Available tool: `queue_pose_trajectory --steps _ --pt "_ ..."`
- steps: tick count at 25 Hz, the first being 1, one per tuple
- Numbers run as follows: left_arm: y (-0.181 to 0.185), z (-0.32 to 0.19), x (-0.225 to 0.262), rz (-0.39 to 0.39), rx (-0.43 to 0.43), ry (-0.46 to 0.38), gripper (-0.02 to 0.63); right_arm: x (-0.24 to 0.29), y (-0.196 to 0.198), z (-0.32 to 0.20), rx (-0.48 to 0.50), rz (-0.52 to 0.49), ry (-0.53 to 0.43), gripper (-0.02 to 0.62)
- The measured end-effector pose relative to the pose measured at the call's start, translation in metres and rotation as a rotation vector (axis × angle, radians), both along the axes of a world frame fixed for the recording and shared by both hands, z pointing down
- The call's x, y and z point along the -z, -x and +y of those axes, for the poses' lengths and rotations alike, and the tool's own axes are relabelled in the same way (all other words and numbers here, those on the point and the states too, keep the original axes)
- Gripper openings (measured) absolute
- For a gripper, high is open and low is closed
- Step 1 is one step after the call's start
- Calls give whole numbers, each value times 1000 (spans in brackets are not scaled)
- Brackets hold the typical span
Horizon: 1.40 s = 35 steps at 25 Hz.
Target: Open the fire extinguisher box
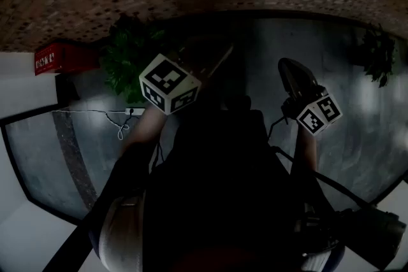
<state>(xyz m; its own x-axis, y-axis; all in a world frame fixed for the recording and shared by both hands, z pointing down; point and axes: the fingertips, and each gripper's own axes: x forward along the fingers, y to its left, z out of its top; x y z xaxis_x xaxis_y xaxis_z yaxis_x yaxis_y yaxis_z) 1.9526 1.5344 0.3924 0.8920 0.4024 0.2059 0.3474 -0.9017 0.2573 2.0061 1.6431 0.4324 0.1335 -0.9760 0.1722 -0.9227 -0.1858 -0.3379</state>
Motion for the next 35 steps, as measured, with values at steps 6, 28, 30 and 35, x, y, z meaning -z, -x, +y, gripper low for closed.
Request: queue_pose_trajectory --steps 6,28,30,35 --pt "7 33 -5 -28 45 15 5 6 1 38 30 -22 -50 -2" --pt "43 95 4 -29 289 -26 5 1 6 91 260 -73 -110 -2" --pt "52 90 3 -33 300 -38 5 0 15 84 279 -77 -108 -2" --pt "83 59 0 -20 343 -35 5 0 47 51 330 -58 -91 -2"
